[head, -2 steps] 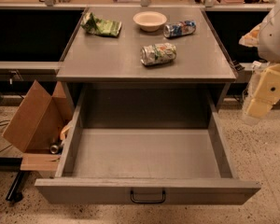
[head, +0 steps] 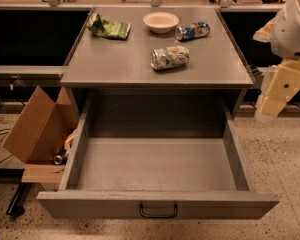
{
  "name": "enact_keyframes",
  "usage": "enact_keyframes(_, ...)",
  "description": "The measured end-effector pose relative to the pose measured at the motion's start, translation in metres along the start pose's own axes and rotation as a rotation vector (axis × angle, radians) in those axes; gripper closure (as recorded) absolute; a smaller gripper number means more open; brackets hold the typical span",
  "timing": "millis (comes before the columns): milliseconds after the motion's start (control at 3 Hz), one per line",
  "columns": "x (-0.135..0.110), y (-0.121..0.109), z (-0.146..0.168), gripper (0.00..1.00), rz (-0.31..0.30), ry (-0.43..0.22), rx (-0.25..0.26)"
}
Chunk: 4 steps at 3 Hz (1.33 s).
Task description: Place 7up can into top drawer
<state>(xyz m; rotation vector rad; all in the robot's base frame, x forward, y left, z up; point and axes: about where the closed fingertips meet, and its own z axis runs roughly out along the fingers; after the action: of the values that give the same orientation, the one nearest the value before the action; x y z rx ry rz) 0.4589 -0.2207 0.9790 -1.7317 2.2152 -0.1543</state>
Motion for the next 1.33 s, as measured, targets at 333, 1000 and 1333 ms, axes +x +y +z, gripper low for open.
enact_keyframes(333,-0.003,-0.048,0.015,0.00,-0.013,-0.022,0.040)
enact_keyframes(1000,-0.004,-0.116,0.030,0.00,0.026,-0.084,0.089)
enact_keyframes(1333,-0.012,-0.118,0.055,0.00,0.026,-0.126,0.039)
